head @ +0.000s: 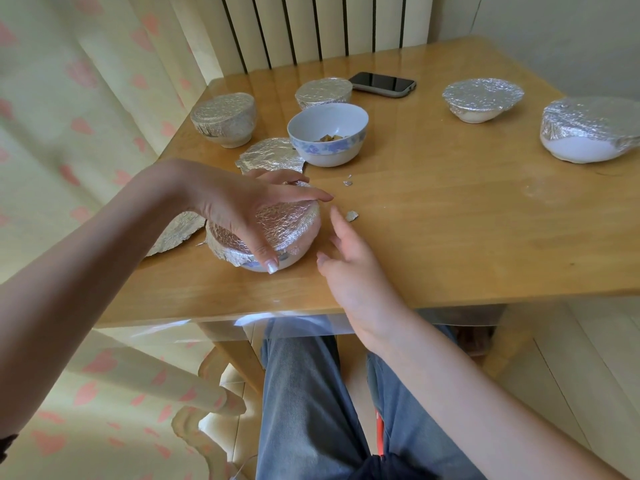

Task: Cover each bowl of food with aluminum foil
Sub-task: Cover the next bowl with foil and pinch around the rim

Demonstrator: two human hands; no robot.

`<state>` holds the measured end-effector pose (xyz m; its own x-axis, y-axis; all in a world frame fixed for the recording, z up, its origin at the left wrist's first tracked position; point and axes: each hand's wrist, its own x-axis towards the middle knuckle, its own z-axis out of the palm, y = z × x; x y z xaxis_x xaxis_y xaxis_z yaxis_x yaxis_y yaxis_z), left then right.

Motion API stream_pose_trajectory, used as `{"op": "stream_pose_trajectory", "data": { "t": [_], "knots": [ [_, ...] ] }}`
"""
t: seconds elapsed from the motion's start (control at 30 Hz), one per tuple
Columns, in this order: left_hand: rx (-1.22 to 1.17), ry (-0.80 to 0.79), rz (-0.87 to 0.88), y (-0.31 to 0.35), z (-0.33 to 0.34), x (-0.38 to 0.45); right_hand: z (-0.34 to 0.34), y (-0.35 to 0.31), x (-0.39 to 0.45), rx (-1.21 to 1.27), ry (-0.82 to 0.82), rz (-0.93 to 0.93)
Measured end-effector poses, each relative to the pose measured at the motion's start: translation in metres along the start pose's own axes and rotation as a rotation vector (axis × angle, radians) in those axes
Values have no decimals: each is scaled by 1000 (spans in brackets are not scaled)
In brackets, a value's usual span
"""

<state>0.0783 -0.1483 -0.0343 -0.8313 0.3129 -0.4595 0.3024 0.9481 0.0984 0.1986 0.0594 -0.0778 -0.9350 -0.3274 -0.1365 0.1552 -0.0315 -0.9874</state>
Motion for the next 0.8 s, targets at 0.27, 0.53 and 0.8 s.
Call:
{"op": "stream_pose_trajectory", "data": {
  "t": [0.27, 0.53, 0.8],
  "knots": [
    [-8, -6, 36, 3, -2, -3, 4, -1, 9, -11, -54, -43],
    [11, -2, -46, 2, -2, -5, 19, 11, 0, -23, -39, 5],
    [-19, 21, 50, 26, -9, -22, 3, -1, 1, -179, 6, -13]
  ]
}}
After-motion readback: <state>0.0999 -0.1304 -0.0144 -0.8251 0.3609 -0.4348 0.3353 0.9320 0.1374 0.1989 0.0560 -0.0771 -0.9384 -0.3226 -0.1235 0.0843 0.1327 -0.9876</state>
